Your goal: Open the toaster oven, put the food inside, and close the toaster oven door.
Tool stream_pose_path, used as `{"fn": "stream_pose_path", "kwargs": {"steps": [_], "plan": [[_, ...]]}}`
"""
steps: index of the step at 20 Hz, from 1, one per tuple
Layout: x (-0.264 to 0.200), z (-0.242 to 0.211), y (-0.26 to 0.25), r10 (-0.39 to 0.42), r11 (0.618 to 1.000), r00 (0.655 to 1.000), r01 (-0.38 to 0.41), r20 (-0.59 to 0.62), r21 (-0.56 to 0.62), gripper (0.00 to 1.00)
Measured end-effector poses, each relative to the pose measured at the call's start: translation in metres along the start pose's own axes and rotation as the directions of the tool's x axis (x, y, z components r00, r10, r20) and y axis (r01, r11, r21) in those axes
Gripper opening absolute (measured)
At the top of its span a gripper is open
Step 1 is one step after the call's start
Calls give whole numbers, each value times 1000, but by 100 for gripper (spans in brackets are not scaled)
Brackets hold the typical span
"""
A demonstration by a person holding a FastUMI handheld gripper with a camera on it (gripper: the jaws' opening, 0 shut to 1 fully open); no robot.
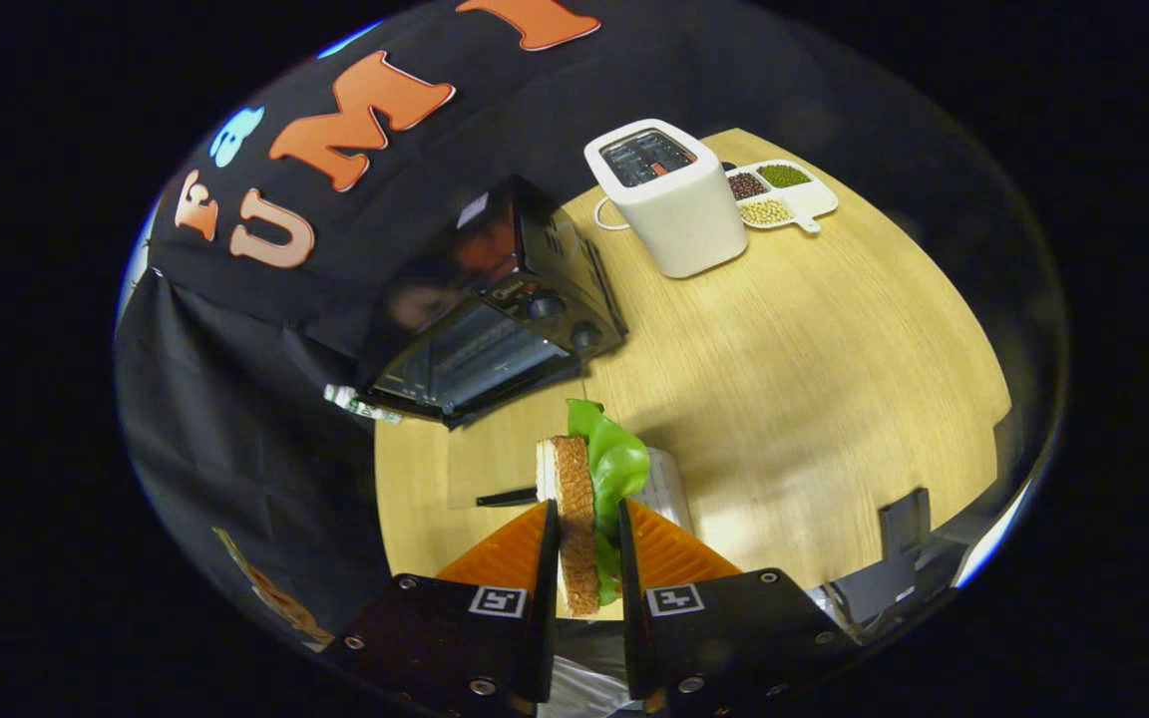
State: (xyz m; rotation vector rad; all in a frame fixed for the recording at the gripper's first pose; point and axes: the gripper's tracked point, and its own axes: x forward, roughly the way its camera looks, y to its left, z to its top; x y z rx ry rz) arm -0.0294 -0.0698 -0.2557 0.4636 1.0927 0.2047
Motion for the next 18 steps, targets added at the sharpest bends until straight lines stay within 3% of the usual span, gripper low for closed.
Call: {"fn": "stream_pose_path", "kwargs": {"steps": [9,18], "plan": [[43,-1,66,215,968,974,-221,69,115,29],[95,12,93,295,885,930,-353,220,303,29]]}}
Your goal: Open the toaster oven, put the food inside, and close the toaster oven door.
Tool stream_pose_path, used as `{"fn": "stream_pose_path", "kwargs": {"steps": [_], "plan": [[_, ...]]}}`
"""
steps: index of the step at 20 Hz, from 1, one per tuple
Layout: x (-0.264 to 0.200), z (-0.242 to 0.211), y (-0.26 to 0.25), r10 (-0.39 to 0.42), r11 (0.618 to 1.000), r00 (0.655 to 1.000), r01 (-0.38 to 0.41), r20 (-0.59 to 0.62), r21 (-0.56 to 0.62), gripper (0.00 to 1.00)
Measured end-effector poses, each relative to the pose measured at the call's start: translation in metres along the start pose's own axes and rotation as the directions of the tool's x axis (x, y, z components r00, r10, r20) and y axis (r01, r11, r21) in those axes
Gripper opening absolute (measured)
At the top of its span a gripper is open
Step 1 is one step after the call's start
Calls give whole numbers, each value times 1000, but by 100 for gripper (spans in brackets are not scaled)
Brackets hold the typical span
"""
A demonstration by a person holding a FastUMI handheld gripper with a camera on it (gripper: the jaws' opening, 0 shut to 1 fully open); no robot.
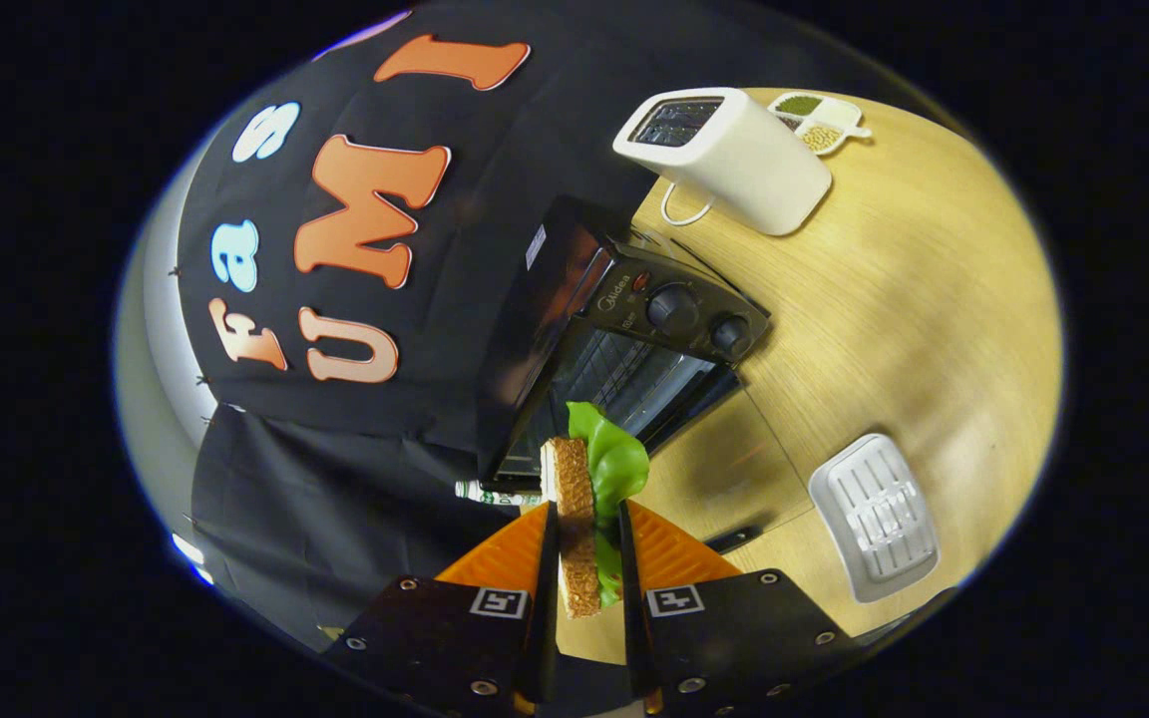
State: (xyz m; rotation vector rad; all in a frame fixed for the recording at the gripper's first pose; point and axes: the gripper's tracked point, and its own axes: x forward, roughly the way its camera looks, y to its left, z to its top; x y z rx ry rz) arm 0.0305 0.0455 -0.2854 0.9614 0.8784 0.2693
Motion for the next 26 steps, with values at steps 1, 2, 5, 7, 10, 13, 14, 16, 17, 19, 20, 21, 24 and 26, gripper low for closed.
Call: {"fn": "stream_pose_path", "kwargs": {"steps": [1,2,5,7,10,13,14,16,17,19,20,21,24,26], "plan": [[8,2,-2,-6,1000,1000,6,20,14,29],[14,1,-2,-7,999,999,5,35,32,29],[32,2,6,30,994,996,-38,80,104,29],[46,3,7,40,989,994,-54,106,134,29],[66,1,3,11,988,988,-34,152,152,29],[85,-4,6,9,978,978,-52,209,202,29],[88,-7,7,3,975,972,-55,233,216,29],[99,-13,8,-12,972,963,-52,268,231,29],[103,-13,9,-16,968,957,-58,291,242,29],[111,-17,16,-3,957,946,-91,324,275,29],[115,-18,18,-4,956,938,-99,346,278,29],[119,-17,16,-17,957,928,-92,371,274,29],[129,-16,10,-53,944,910,-88,411,318,29],[138,-21,12,-55,928,917,-99,395,359,29]]}}
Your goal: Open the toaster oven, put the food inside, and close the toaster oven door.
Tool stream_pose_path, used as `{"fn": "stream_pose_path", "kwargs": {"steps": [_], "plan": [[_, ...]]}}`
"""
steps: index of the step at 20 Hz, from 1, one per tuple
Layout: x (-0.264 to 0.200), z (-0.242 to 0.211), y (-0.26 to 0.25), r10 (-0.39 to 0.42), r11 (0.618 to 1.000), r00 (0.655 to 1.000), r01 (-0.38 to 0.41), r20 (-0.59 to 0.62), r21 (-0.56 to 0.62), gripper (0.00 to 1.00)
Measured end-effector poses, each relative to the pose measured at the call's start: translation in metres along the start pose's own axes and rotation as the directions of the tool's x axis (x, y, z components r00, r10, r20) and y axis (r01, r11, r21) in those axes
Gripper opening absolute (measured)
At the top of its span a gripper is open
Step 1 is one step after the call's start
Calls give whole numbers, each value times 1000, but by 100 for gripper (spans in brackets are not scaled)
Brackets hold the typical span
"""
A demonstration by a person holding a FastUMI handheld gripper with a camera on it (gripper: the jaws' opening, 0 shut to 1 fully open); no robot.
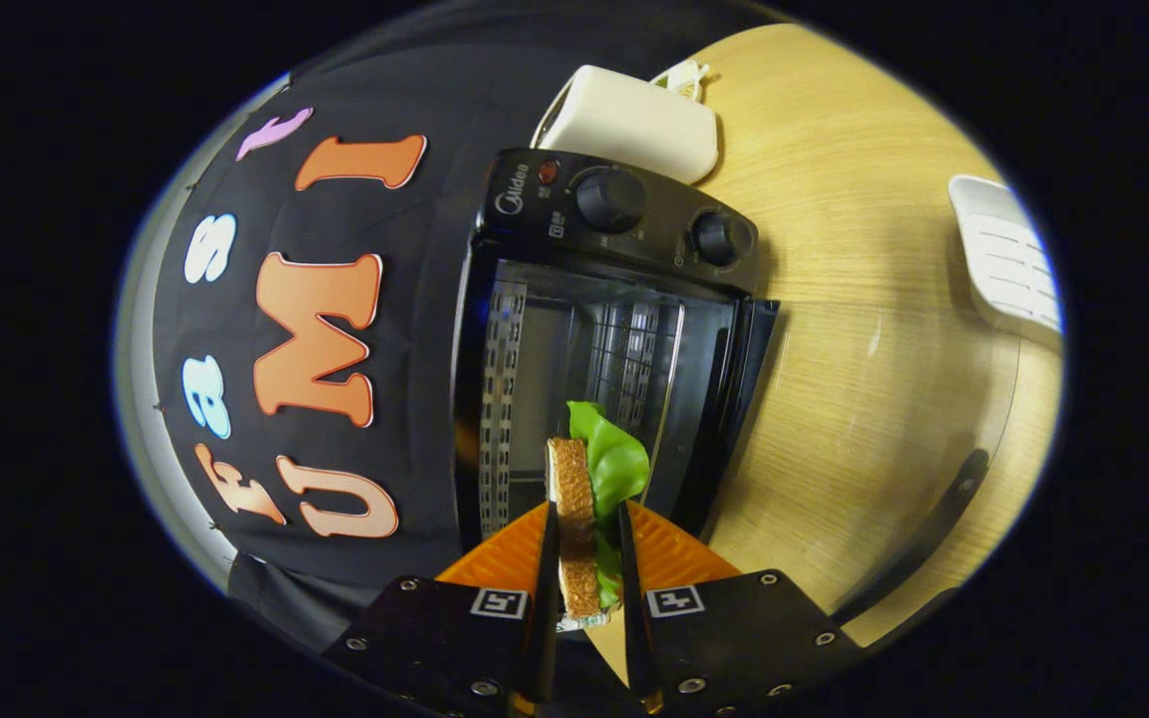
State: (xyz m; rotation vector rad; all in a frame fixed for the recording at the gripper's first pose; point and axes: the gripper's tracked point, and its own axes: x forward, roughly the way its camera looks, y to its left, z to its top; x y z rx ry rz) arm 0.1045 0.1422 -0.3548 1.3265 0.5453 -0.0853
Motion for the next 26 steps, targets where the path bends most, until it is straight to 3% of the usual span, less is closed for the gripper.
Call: {"fn": "stream_pose_path", "kwargs": {"steps": [6,11,16,23,26], "plan": [[23,1,-5,-45,997,998,42,45,68,29],[38,5,2,-49,998,995,45,82,42,31],[47,1,7,-62,998,994,60,91,15,41],[49,-12,-8,-134,989,988,138,80,-48,88],[44,-14,-7,-136,989,988,139,69,-44,97]]}}
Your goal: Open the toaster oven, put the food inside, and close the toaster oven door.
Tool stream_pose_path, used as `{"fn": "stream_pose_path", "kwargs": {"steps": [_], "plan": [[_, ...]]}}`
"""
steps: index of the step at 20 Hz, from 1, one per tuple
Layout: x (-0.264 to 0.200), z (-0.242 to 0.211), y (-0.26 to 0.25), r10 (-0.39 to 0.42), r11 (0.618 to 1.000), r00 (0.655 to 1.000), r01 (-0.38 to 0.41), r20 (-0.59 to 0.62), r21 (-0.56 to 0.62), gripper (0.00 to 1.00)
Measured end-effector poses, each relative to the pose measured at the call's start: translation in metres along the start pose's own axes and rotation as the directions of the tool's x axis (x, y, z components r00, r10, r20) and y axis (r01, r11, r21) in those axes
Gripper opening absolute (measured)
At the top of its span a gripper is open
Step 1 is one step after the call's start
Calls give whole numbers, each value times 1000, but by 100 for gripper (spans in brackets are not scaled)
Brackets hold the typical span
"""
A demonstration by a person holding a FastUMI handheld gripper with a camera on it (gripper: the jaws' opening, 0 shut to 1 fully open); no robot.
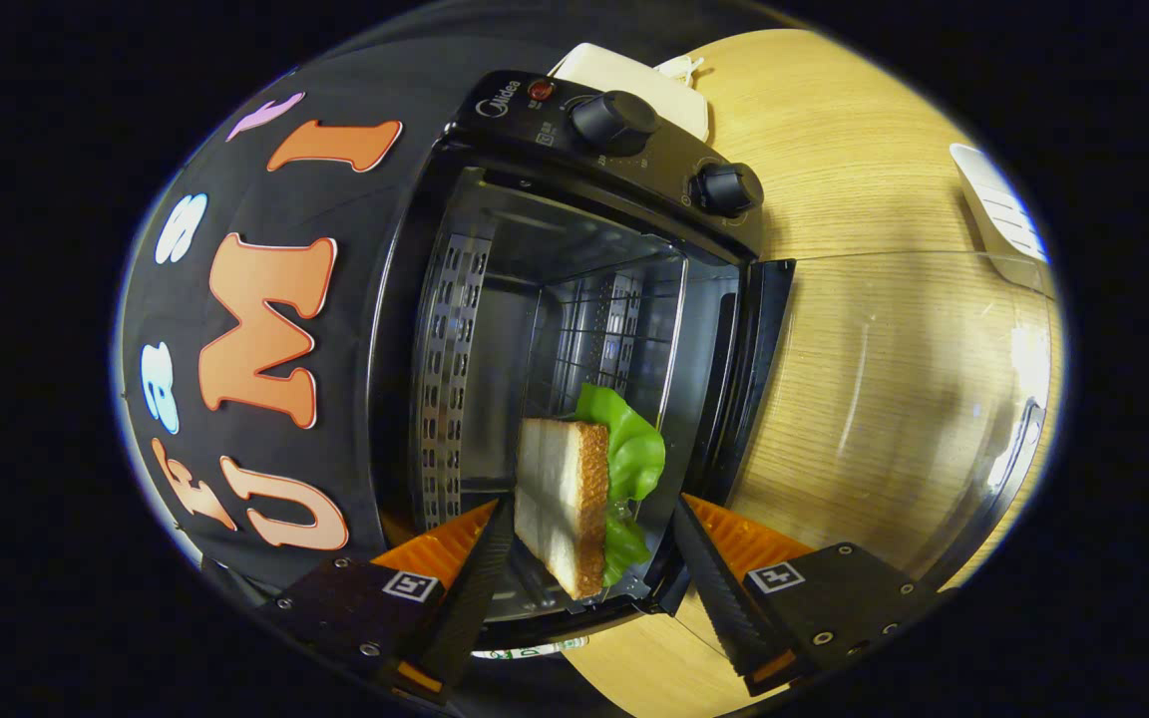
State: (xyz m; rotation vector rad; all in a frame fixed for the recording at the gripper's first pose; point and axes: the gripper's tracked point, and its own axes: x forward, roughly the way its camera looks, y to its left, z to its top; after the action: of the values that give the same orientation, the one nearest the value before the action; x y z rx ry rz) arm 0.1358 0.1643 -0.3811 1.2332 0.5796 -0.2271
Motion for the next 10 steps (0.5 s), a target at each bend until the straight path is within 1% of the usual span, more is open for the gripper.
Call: {"fn": "stream_pose_path", "kwargs": {"steps": [3,5,9,10], "plan": [[-10,-2,5,16,1000,1000,-16,-2,-23,97],[-19,5,7,29,997,999,-27,26,-70,97],[-37,6,1,23,993,999,-20,22,-119,98],[-43,6,-1,21,989,999,-16,28,-148,98]]}}
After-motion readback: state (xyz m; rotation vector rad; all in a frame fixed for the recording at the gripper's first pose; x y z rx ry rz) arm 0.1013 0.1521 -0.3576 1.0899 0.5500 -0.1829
